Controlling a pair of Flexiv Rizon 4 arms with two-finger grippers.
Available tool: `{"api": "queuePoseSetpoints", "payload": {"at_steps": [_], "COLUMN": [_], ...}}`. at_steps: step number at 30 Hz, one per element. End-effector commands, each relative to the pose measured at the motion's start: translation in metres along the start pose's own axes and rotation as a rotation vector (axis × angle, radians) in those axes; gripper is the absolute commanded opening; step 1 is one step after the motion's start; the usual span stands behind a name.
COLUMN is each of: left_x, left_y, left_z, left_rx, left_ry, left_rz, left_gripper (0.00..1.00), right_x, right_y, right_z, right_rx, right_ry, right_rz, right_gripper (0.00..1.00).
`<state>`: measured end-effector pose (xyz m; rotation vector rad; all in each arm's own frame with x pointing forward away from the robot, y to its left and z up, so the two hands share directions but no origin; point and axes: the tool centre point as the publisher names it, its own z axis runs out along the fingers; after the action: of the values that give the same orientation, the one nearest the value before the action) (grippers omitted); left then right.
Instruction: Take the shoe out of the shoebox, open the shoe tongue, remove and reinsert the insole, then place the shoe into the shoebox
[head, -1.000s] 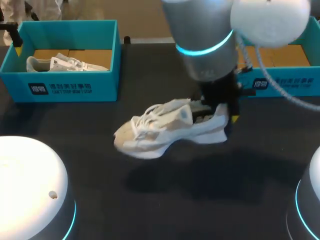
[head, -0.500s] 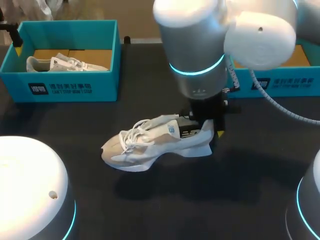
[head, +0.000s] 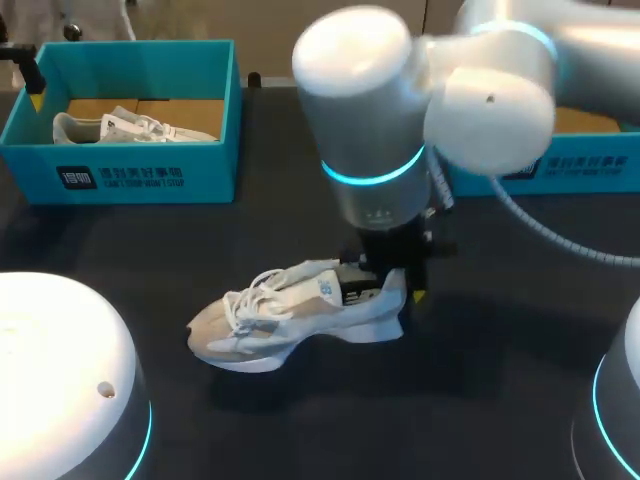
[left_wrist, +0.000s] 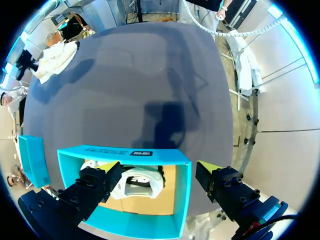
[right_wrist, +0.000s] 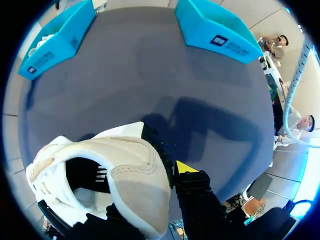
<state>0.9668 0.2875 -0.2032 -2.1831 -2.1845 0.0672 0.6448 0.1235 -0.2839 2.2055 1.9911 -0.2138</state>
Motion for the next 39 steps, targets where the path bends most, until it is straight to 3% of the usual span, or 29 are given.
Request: {"api": "queuePoseSetpoints", "payload": {"at_steps": [1, 20, 39], "left_x": [0.000, 0.000, 0.000], "left_y": [0.000, 0.000, 0.000], "left_z": [0.000, 0.000, 0.000], "left_rx": [-0.001, -0.001, -0.001], "left_ry": [0.002, 0.002, 0.002], "left_rz": [0.001, 0.001, 0.001], "left_gripper": [1.00, 1.00, 1.00], "right_x": [0.025, 0.027, 0.024], "right_y": [-0.003, 0.001, 0.008], "right_z": [0.022, 0.049, 0.093], "right_rx": [-0.005, 0.008, 0.046], "right_ry": [-0.007, -0.006, -0.009], "right_rz": [0.104, 0.092, 0.097], "right_gripper": [0.00, 0.00, 0.00]}}
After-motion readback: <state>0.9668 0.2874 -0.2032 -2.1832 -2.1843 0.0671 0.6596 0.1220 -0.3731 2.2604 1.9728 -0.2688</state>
